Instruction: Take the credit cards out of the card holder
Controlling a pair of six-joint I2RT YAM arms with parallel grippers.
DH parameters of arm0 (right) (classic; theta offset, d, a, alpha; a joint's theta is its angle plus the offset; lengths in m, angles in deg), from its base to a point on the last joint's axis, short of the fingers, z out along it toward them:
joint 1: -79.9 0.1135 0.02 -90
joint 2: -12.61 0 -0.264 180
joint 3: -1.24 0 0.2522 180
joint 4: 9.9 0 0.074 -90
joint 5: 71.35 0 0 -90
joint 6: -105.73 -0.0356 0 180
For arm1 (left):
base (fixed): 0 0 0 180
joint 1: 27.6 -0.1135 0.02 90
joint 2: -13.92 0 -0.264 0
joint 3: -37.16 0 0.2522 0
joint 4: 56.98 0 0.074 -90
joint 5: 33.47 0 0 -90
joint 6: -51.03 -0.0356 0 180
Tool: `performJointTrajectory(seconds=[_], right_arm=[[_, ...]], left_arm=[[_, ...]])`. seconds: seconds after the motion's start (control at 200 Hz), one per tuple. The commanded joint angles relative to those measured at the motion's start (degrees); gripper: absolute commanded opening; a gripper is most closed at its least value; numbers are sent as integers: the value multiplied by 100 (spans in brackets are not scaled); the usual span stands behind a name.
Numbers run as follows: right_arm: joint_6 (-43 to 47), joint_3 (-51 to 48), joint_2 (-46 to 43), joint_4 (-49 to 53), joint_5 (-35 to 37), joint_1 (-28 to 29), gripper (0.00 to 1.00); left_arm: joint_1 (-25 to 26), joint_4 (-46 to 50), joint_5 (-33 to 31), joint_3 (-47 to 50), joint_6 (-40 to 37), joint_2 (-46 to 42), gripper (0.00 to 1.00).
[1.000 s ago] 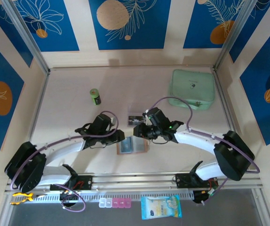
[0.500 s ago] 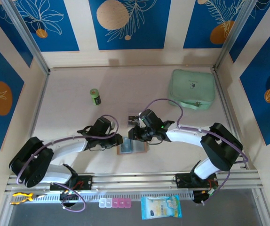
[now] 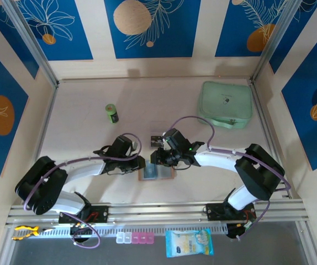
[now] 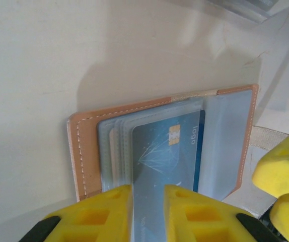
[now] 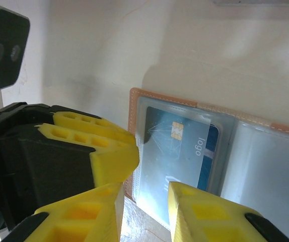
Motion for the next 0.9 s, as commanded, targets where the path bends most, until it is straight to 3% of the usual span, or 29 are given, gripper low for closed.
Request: performJointTrajectory(seconds=[0.0,0.42,0.895], right_arm=[[-80,123,128,159,-90,43,30],[-76,117,379,84,-244,44,30],[-37,155,612,98,-427,43,29]], left_arm=[[-55,279,-29,-167,-99,-171,21],[-38,-79,152,1,42,52,11],[-38,91,-67,88,-49,21,8]])
